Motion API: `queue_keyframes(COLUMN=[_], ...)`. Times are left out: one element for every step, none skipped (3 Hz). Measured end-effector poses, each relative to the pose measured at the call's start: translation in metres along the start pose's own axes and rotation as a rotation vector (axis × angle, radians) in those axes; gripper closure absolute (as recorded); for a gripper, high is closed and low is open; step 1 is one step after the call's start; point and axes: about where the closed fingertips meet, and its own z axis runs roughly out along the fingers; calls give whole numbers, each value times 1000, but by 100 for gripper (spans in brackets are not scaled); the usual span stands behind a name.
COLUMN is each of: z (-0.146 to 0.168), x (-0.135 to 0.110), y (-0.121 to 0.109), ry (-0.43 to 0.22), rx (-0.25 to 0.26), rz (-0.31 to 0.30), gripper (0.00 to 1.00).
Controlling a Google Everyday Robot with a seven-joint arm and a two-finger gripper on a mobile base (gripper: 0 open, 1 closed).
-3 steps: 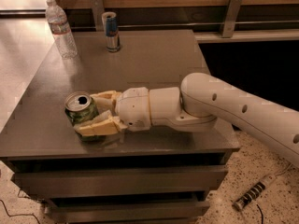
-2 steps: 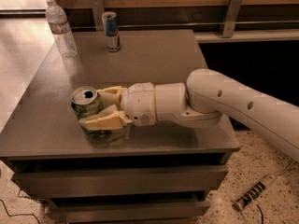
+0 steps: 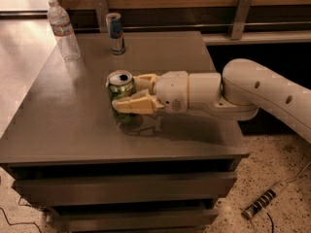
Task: Move green can near redbull can
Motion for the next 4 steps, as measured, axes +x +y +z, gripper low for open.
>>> queue_keyframes(z=[-51, -91, -114, -107], x=[3, 3, 4, -2], y=[-54, -107, -158, -234], ry=[59, 77, 44, -34], rx=[102, 180, 246, 339], rz=[18, -3, -44, -65], gripper=[100, 100, 100, 100])
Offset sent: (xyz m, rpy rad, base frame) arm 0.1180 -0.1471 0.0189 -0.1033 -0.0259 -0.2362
